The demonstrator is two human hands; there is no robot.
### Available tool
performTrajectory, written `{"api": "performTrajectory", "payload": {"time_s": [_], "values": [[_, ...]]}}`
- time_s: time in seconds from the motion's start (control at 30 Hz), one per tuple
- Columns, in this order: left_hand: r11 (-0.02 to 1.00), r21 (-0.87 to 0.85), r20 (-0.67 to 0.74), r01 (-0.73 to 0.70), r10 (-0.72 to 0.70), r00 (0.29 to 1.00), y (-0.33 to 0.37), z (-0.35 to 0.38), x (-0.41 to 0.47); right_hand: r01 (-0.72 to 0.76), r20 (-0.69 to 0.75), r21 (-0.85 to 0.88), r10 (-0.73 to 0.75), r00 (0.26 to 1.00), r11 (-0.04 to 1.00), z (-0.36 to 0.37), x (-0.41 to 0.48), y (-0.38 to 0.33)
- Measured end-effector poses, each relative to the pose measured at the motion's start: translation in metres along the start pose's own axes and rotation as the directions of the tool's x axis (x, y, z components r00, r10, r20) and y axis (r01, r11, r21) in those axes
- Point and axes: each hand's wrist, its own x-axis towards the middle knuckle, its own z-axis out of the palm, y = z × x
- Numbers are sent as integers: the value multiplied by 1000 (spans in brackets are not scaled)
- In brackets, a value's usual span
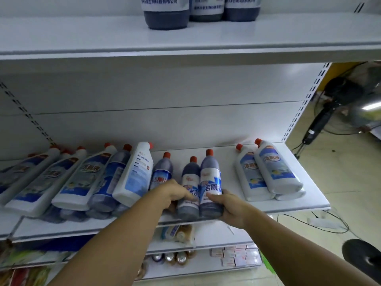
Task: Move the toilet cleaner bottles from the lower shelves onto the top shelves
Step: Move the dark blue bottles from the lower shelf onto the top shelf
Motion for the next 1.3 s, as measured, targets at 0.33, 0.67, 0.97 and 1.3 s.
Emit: {"api": "performTrajectory", "payload": {"time_s": [0.33, 0.67, 0.97, 1.3], "values": [[911, -327, 175, -252, 320, 931, -5, 35, -77, 161, 232, 22, -162, 959, 987, -40, -91, -9], [776, -330, 58, -538, 585, 809, 9, 47, -186, 343, 306, -35, -316, 898, 939, -23, -215, -36], [645, -236, 79, -726, 758, 648, 23, 25, -259, 568, 386, -263, -454, 803, 780, -8, -296, -77], [448, -162, -86, -879, 881, 465, 77, -29, -331, 748, 458, -201, -614, 643, 633, 38, -319, -160]]}}
